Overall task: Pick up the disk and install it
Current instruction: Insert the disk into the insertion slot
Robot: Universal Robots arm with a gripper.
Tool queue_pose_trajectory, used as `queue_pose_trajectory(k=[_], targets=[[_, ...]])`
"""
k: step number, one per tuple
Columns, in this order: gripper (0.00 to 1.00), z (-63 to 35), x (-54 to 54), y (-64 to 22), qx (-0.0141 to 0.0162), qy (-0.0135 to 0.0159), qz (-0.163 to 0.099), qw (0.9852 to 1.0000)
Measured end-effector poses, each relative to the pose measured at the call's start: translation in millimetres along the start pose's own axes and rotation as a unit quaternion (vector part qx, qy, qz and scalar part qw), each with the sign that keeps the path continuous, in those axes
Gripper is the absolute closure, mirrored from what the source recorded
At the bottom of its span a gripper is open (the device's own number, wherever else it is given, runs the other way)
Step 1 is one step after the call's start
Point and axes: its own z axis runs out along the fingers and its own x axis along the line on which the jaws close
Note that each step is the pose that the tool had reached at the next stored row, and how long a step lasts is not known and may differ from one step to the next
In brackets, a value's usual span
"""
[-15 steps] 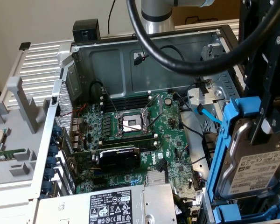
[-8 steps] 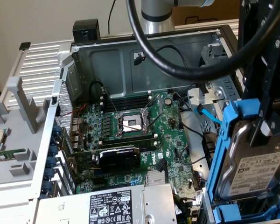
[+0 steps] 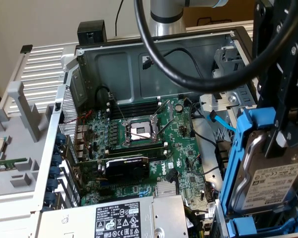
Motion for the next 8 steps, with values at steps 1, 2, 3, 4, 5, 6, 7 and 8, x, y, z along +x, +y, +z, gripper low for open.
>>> queue_pose_trajectory(k=[1,2,3,4,5,6,7,8], targets=[[0.63,0.4,0.0,0.0,-0.0001,0.0,0.0,1.0],[0.63,0.7,0.0,-0.1,-0.0001,0.0,0.0,1.0],[0.63,1.0,0.0,-0.1,-0.0002,0.0,0.0,1.0],[0.63,1.4,0.0,-0.1,-0.0002,0.0,0.0,1.0],[0.63,1.8,0.0,-0.1,-0.0003,0.0,0.0,1.0],[0.63,2.2,0.0,-0.1,-0.0003,0.0,0.0,1.0],[0.63,2.6,0.0,0.0,-0.0004,0.0,0.0,1.0],[0.63,3.0,0.0,-0.1,-0.0004,0.0,0.0,1.0]])
